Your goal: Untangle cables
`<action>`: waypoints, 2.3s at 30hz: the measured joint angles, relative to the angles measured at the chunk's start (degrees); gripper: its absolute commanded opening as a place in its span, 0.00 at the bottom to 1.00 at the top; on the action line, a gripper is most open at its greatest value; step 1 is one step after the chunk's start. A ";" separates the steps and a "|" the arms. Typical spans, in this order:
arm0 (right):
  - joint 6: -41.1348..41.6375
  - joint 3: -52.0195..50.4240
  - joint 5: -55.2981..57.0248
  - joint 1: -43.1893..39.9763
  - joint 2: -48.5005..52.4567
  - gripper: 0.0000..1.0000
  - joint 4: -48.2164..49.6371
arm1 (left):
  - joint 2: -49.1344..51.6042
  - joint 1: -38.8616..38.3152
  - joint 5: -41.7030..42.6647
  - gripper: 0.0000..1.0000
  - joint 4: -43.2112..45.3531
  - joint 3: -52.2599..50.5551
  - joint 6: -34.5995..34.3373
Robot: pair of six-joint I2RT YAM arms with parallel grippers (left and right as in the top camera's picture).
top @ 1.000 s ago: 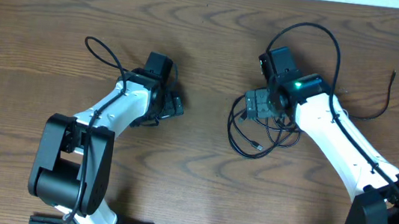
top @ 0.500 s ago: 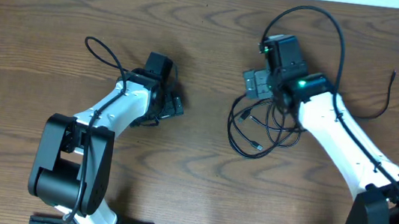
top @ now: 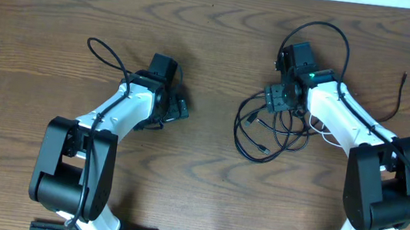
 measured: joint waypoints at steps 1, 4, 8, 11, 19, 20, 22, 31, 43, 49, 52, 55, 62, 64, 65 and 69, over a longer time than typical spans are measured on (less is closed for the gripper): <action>0.04 0.00 0.13 0.00 -0.02 0.66 0.07 | 0.00 0.00 0.00 1.00 -0.02 0.00 0.02; -0.04 0.00 0.96 -0.02 -0.02 0.56 -0.28 | 0.00 0.00 0.00 1.00 0.00 0.00 0.02; 0.11 0.00 1.86 -0.02 -0.02 0.41 -0.46 | 0.00 0.00 0.00 1.00 0.00 0.00 0.02; 0.17 0.00 2.03 0.00 -0.02 0.28 -0.66 | 0.00 0.00 0.00 1.00 0.00 0.00 0.02; 1.36 0.00 2.14 -0.02 -0.02 0.01 -1.31 | 0.00 0.00 0.00 1.00 0.00 0.00 0.00; 1.46 0.00 2.12 -0.02 -0.02 0.01 -1.44 | 0.00 0.00 0.00 1.00 -0.02 0.00 0.02; 2.21 0.00 2.10 -0.07 -0.02 0.01 -1.77 | 0.00 0.00 0.00 1.00 0.00 0.00 0.02; 2.84 7.54 -12.35 -3.26 -1.97 0.01 -4.55 | 0.00 0.00 0.00 1.00 0.00 0.00 0.00; 0.70 21.00 -22.49 6.08 -9.99 0.01 -16.20 | 0.00 0.00 0.00 1.00 -0.02 0.00 0.02; 4.35 10.56 -16.46 5.97 -5.46 0.01 -16.20 | 0.00 0.00 0.00 1.00 -0.02 0.00 0.02; 5.05 7.67 -15.28 5.84 -0.63 0.01 -16.46 | 0.00 0.00 0.00 1.00 -0.02 0.00 0.02; 5.27 7.76 -14.60 5.84 0.26 0.01 -16.39 | 0.00 0.00 0.00 1.00 0.00 0.00 0.02; 5.27 18.05 -12.35 2.97 -5.70 0.01 -18.34 | 0.00 0.00 0.00 1.00 -0.02 0.00 0.02; 5.25 20.26 -12.17 0.44 -9.09 0.01 -18.32 | 0.00 0.00 0.00 1.00 -0.02 0.00 0.02; 5.25 20.85 -12.09 -0.66 -10.51 0.01 -18.18 | 0.00 0.00 0.00 1.00 -0.02 0.00 0.02; 5.25 22.27 -10.73 -6.47 -17.51 0.01 -20.94 | 0.00 0.00 0.00 1.00 -0.02 0.00 0.00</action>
